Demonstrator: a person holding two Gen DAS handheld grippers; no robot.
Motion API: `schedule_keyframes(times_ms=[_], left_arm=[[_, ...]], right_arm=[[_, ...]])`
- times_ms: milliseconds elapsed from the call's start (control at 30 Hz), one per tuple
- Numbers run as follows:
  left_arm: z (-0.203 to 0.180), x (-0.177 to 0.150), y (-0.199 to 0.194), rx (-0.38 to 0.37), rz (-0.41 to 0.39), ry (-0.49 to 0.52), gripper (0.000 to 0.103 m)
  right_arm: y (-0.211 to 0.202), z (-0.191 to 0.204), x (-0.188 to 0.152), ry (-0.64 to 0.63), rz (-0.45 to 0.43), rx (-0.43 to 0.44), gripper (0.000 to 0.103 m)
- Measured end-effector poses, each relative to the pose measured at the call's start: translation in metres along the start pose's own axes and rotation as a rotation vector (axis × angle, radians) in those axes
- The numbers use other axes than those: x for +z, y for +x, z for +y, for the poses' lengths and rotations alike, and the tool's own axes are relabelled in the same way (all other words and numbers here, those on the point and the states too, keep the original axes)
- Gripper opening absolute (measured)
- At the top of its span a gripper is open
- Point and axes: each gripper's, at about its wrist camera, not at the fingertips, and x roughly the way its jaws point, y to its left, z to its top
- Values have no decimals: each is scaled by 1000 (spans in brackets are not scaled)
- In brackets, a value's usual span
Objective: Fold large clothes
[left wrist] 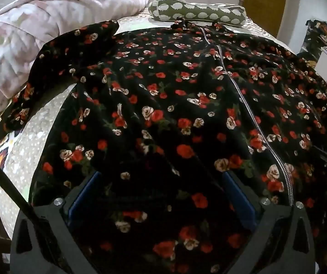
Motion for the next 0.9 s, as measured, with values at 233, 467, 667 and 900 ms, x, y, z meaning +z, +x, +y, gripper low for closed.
schedule_keyframes(times_ms=[233, 467, 667, 900], left_arm=[[27, 40, 21, 28, -36, -51, 103], [58, 97, 89, 77, -30, -104, 103], [56, 115, 131, 110, 26, -105, 103], [56, 110, 137, 96, 12, -110, 103]], right_arm=[[-34, -35, 21, 14, -93, -31, 82], [5, -124, 48, 59, -34, -237, 89], [57, -174, 59, 204, 42, -190, 94], [66, -177, 58, 215, 28, -170, 103]])
